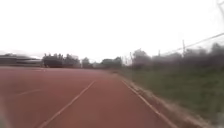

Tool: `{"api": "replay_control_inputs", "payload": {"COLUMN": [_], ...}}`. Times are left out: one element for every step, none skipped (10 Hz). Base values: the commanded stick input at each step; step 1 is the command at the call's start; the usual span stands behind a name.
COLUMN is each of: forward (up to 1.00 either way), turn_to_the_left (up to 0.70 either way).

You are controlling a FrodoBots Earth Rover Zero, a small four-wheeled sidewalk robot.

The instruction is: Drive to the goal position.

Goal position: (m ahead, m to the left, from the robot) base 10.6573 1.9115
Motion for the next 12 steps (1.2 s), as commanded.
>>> {"api": "replay_control_inputs", "payload": {"forward": [0.70,0.70,0.70,0.70,0.70,0.70,0.70,0.70,0.70,0.70,0.70,0.70], "turn_to_the_left": [0.00,0.00,0.00,0.00,0.00,0.02,0.08,0.06,0.01,0.05,0.04,0.10]}}
